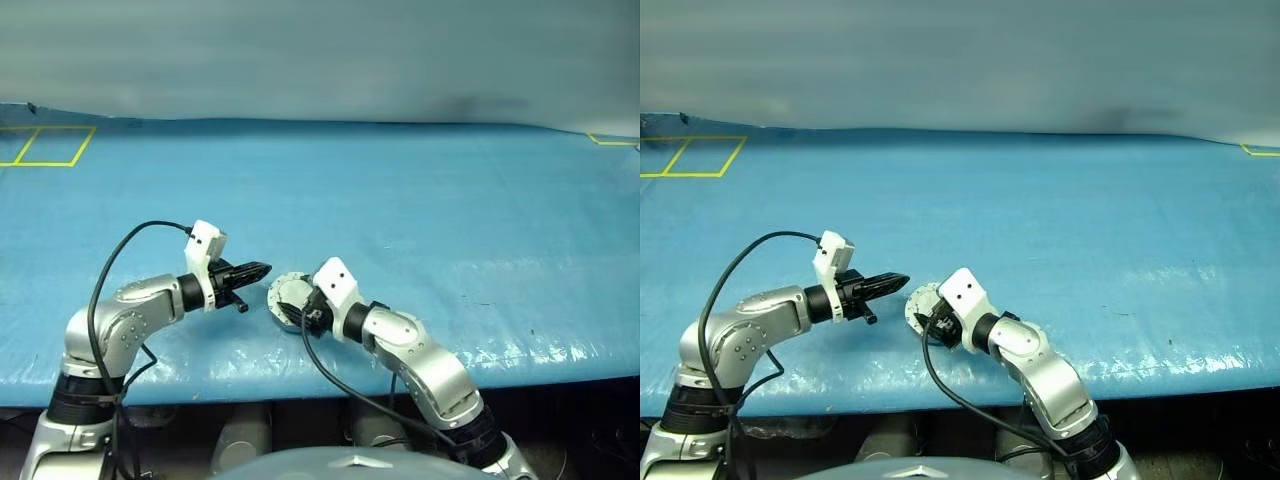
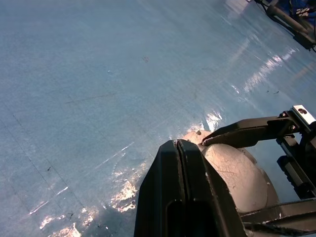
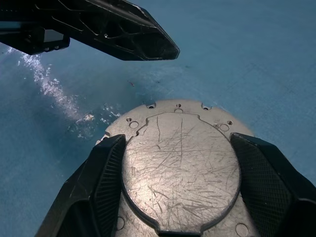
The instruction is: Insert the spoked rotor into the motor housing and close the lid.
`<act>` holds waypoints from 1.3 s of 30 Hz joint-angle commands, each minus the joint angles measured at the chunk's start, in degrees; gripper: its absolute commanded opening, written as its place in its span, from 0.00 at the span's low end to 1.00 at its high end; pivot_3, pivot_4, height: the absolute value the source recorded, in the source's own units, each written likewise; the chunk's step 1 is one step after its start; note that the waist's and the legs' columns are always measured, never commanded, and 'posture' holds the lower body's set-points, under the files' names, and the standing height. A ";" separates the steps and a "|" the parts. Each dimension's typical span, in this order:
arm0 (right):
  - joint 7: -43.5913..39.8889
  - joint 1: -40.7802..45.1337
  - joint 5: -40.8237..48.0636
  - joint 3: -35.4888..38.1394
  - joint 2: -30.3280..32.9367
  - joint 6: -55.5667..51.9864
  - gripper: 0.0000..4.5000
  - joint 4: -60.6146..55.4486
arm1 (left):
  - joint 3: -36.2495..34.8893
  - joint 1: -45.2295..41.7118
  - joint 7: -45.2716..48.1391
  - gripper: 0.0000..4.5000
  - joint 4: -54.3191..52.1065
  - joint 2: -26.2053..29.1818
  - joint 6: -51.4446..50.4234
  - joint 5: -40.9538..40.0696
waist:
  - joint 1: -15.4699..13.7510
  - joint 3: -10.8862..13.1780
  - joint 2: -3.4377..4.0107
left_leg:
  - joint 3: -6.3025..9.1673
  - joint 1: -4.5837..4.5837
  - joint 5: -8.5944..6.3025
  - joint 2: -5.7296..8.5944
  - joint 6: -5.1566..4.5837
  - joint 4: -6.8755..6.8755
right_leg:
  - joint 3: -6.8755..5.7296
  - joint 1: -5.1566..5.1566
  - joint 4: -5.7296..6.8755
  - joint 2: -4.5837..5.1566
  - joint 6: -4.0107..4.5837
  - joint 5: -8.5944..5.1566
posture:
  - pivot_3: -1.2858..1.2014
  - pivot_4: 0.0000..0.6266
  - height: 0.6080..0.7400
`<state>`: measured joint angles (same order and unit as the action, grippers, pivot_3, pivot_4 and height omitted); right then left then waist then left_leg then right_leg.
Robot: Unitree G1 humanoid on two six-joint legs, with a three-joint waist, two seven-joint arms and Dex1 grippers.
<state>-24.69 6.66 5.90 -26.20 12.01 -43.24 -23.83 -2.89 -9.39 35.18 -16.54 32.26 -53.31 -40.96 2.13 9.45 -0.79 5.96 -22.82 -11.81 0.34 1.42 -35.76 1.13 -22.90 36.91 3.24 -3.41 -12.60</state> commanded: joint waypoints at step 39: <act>-3.17 -3.67 1.99 -1.37 4.03 1.63 0.91 -0.46 | 11.22 -3.19 2.71 0.00 -1.92 2.00 -6.41 3.80 | -0.59 -0.24 -0.08 | 0.03 0.22 -0.03 0.10 0.05 0.17 | -0.05 -0.05 -0.13 0.16 -0.05 -0.12 | 0.52 0.24 1.00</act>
<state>-26.43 4.91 6.24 -26.83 15.19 -40.01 -25.15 6.23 -12.77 37.59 -17.39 34.82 -58.54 -37.26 1.53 9.22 -0.87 6.01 -22.61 -11.86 0.47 1.46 -35.58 1.07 -22.95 36.77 3.41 -3.48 -12.75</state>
